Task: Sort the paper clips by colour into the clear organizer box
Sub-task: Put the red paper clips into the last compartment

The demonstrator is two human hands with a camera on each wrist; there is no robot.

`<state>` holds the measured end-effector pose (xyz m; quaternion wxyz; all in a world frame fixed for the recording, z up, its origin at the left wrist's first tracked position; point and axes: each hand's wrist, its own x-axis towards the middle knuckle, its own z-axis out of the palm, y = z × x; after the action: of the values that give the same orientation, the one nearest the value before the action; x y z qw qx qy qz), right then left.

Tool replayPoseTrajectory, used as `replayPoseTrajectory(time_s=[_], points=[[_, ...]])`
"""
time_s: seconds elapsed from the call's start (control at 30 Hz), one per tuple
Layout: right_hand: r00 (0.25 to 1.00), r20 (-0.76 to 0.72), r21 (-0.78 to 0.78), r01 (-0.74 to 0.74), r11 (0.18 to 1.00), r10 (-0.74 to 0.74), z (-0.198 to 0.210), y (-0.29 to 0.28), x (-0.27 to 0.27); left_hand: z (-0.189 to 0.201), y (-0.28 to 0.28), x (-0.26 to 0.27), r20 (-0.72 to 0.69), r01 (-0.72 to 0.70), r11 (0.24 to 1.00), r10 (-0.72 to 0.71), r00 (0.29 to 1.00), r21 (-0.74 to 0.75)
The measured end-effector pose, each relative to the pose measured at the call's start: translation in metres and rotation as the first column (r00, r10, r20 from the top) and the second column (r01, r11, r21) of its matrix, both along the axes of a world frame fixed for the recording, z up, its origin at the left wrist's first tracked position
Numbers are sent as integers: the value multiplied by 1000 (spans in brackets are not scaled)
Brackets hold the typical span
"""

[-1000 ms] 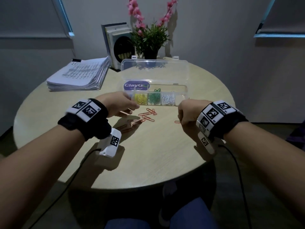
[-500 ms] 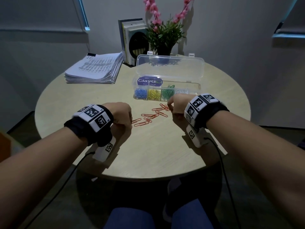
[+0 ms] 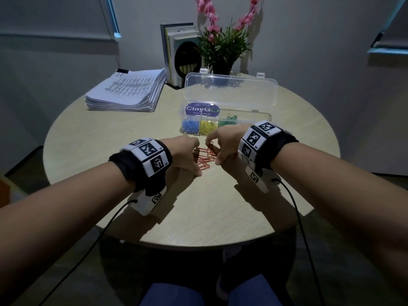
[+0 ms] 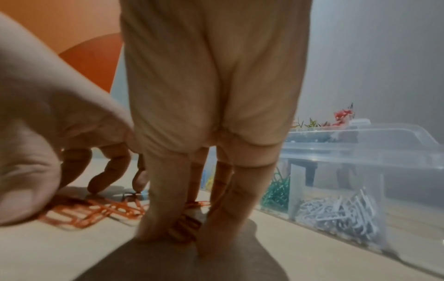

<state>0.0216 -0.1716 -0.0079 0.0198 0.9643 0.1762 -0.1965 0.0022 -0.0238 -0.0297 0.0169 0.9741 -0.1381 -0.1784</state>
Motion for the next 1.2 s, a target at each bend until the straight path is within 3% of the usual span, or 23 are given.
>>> replayPoseTrajectory(time_s=[0.13,0.43,0.67,0.83,1.2], points=[[991,77,-20,-110,994,112,4,2,1,2,-2,8,15,35,999,-36,999,7],[993,73,-19,-97,995,98,4,-3,6,1,-10,10,72,93,995,-91,993,-22],[999,26,-71,-45,996,47,-2,-3,7,2,-16,8,31,114,989,-117,993,99],[991,125,-72,-33,997,42,-2,-3,1,5,-21,6,90,152,981,-163,982,120],[988,86,-1,129,992,-128,-3,-9,-4,2,-27,5,2,38,990,-39,999,134]])
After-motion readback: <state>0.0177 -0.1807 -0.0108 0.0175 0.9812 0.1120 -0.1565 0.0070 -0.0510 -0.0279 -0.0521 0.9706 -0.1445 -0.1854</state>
